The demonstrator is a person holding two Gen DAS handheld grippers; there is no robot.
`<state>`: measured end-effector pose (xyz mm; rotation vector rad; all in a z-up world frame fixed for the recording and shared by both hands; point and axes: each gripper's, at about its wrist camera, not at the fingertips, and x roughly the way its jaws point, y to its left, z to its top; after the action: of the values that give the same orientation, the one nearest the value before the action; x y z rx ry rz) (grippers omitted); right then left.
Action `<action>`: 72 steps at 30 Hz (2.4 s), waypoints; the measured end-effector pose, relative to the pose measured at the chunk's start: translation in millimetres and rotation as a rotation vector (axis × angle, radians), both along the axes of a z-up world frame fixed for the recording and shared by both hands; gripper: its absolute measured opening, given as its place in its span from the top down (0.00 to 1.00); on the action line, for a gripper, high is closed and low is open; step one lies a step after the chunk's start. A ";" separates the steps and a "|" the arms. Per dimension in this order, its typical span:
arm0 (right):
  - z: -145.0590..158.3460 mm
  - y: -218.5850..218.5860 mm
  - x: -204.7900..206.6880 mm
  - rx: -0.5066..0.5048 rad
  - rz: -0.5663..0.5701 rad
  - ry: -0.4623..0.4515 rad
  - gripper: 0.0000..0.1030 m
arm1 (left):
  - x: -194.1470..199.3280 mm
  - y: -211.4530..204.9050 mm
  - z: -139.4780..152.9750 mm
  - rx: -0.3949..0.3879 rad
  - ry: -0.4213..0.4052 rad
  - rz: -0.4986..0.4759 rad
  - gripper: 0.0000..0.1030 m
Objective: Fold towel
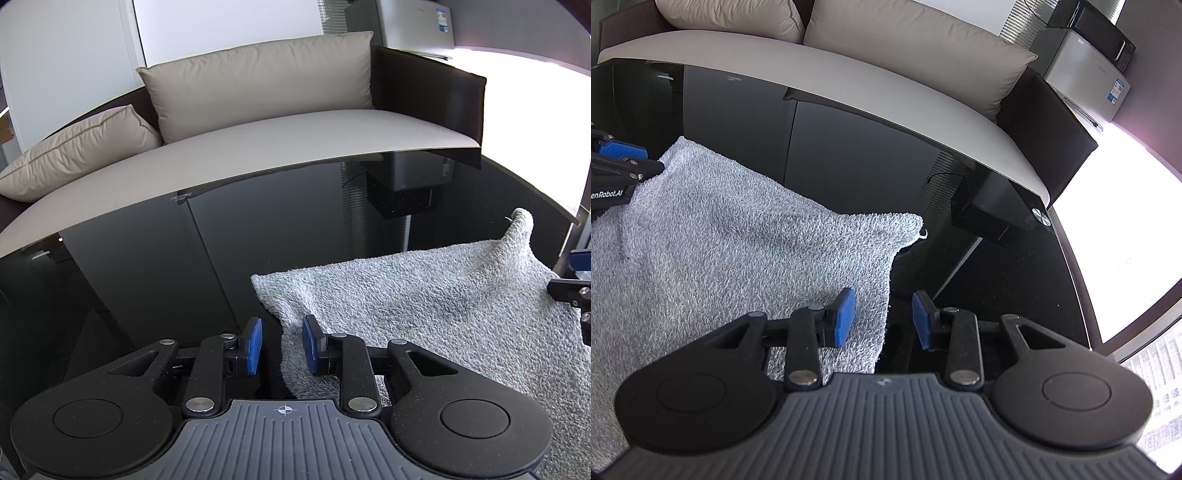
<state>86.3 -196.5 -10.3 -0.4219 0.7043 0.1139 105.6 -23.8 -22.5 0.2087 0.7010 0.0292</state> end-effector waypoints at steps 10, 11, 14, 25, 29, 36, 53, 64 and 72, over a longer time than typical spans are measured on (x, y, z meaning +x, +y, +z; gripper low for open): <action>4.1 -13.8 -5.9 0.044 -0.052 0.025 0.64 | 0.6 -0.5 -0.3 0.003 -0.005 0.004 0.77; 4.0 -13.2 -7.1 0.043 -0.052 0.024 0.64 | 0.7 -0.1 -0.5 0.003 -0.005 0.004 0.77; 3.7 -12.8 -9.2 0.044 -0.055 0.021 0.64 | 0.7 1.0 -0.4 -0.001 -0.006 0.005 0.77; 3.9 -21.8 -7.3 0.075 -0.079 0.010 0.52 | -2.2 12.2 7.4 -0.049 -0.015 0.023 0.64; 5.7 -27.4 -8.3 0.112 -0.084 0.002 0.52 | -10.9 29.1 17.3 -0.156 0.021 0.034 0.60; 13.5 -30.0 -13.5 0.134 -0.062 -0.019 0.52 | -41.6 24.5 17.0 -0.122 0.058 -0.035 0.60; 14.9 -30.1 -8.7 0.155 -0.040 -0.039 0.52 | -45.8 22.0 23.3 -0.150 0.057 -0.063 0.59; 19.5 -20.9 15.7 0.151 -0.010 -0.046 0.52 | -2.4 15.2 8.6 -0.100 0.098 -0.049 0.60; 4.3 -10.2 29.0 0.099 -0.020 0.013 0.52 | 16.1 12.7 5.0 -0.099 0.089 -0.035 0.59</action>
<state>115.3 -206.7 -6.0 -0.3195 0.7119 0.1325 121.7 -11.1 -17.5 0.1277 0.7854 -0.0481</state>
